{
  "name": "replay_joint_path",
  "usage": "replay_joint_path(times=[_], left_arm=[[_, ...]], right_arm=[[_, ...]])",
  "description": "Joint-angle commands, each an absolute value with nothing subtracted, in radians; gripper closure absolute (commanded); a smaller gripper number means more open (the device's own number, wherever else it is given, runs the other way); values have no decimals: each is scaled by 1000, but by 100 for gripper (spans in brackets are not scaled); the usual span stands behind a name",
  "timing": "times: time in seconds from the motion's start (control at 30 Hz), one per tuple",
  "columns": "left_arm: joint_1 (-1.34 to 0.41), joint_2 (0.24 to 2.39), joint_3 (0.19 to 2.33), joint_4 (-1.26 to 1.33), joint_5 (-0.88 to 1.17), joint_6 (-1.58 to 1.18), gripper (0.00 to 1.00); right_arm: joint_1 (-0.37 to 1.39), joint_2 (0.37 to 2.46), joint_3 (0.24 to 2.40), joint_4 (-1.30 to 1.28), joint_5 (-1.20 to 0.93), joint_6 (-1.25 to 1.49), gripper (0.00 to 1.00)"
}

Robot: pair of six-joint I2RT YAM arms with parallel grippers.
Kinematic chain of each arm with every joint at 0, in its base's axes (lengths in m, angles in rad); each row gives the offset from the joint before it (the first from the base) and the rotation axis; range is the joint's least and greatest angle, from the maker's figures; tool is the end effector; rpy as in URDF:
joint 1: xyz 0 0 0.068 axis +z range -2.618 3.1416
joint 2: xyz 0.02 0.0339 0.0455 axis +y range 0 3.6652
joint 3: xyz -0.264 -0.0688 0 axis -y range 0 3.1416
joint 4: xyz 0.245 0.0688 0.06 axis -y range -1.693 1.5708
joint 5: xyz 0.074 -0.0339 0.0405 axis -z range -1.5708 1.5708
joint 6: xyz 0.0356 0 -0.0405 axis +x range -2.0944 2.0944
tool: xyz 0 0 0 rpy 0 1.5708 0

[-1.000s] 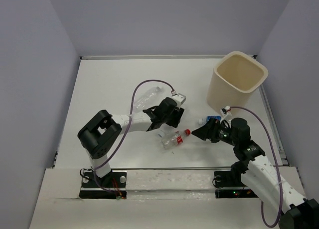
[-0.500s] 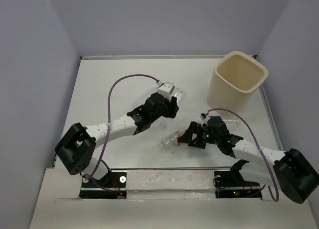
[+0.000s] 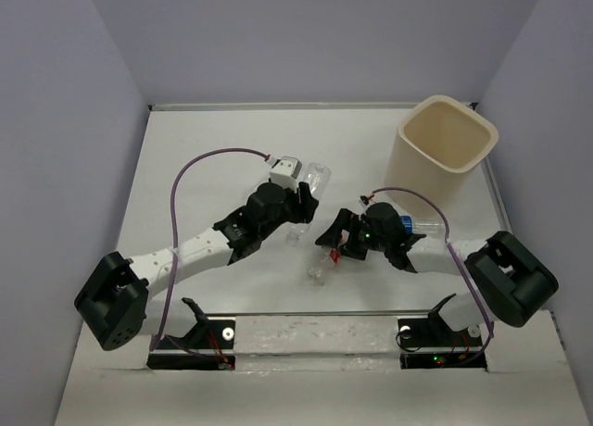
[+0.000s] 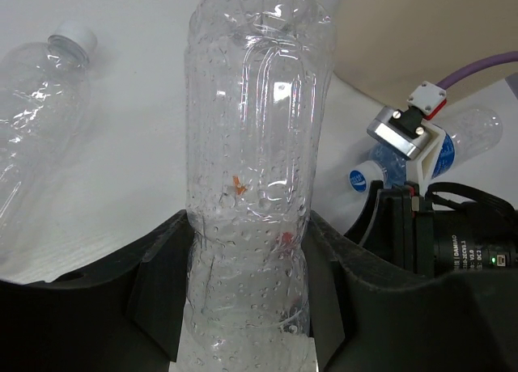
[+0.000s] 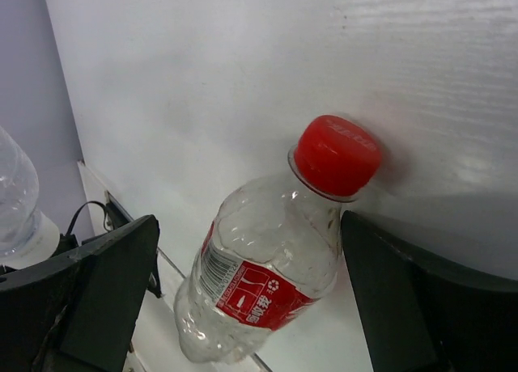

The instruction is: Put the plastic bottles in the bin

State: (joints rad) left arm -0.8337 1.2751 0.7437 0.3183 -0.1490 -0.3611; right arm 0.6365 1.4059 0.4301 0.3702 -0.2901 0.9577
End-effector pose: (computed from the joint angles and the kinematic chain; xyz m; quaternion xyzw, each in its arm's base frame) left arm 0.1998 -0.2122 0.2705 0.1363 0.7655 -0.3043 0.5503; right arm 0.1971 0.1583 0.1431 0.0739 0.8759 0.4180 0.2293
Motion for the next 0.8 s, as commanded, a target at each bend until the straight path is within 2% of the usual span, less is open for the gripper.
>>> replay_joint_path(times=[0.0, 0.13, 0.27, 0.37, 0.53, 0.77], left_arm=[[-831, 1210, 710, 371, -192, -371, 68], [-831, 1170, 686, 376, -206, -373, 68], [-831, 1138, 661, 383, -227, -367, 68], [-830, 1121, 643, 390, -235, -365, 68], [-828, 1106, 623, 413, -236, -360, 68], [-822, 1095, 609, 420, -222, -356, 68]], right_arm=[[646, 1488, 501, 405, -232, 917, 0], [646, 1541, 560, 321, -224, 858, 1], [676, 1554, 615, 204, -209, 760, 6], [689, 1525, 658, 59, -195, 680, 0], [748, 1445, 719, -206, -134, 586, 0], [795, 1378, 816, -412, -113, 483, 0]])
